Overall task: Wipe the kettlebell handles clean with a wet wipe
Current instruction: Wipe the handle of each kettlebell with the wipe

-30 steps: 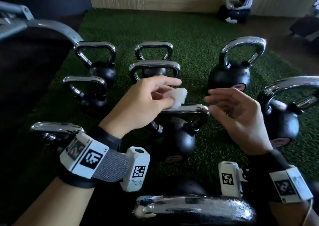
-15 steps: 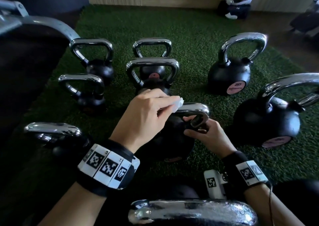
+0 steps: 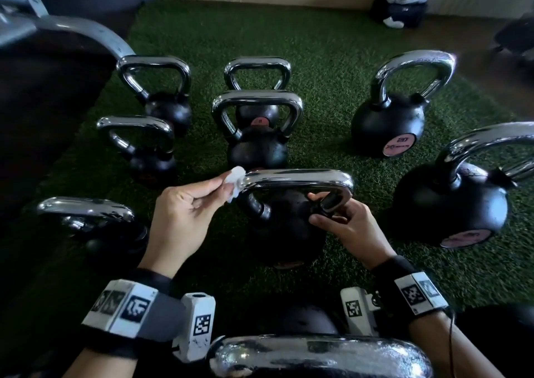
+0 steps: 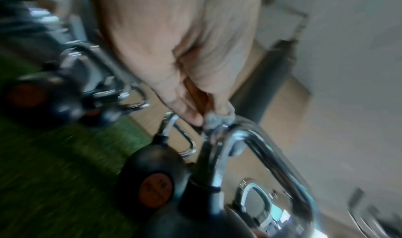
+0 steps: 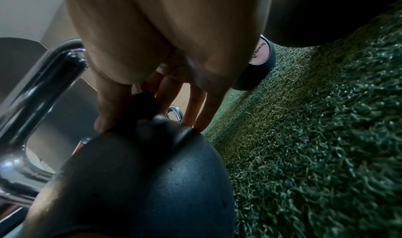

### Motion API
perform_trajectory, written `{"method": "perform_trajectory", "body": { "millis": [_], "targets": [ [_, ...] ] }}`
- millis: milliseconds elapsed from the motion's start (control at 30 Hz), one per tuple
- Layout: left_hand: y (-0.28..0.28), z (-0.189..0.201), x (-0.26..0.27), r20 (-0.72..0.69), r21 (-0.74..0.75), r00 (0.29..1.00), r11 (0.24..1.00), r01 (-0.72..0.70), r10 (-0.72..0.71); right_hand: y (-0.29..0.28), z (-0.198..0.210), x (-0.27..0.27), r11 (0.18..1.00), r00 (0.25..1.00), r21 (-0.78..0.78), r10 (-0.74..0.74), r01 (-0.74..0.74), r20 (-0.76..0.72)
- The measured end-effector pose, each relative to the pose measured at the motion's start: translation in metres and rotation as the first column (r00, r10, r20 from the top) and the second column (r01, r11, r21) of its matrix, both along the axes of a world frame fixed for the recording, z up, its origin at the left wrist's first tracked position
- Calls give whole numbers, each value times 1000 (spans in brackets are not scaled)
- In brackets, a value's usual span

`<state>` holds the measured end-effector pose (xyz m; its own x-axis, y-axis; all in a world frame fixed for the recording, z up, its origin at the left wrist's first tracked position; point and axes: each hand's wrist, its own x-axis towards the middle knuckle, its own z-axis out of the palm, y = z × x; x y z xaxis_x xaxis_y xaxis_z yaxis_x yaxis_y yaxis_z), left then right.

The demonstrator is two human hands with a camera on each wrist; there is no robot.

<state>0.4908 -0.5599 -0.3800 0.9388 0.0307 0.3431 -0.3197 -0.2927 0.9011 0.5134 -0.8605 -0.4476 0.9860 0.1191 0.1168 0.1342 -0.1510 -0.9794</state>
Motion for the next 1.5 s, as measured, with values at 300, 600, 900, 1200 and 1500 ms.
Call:
{"method": "perform_trajectory", "body": {
  "millis": [300,600,900,1200,1500],
  "targets": [
    [6,-25,0,-166,-247,983,968,40,-82,-1,-1,-1,1000,1000,-6,-6,6,0],
    [-3,-43,-4,-237,-49,964,992,115,-124,2,3,-2,999,999,-28,-33,32,-22],
    [-34,-38,10,-39,155,989,979,-133,140,-12,8,-47,876,967,-411,-209,253,149],
    [-73,-20,65,-44,306,996,950,-62,79,-4,24,-61,790,873,-597,186,140,451],
    [-65,-37,61,-161,215,985,976,-29,65,5,12,-6,847,995,-531,29,26,95]
  ]
}}
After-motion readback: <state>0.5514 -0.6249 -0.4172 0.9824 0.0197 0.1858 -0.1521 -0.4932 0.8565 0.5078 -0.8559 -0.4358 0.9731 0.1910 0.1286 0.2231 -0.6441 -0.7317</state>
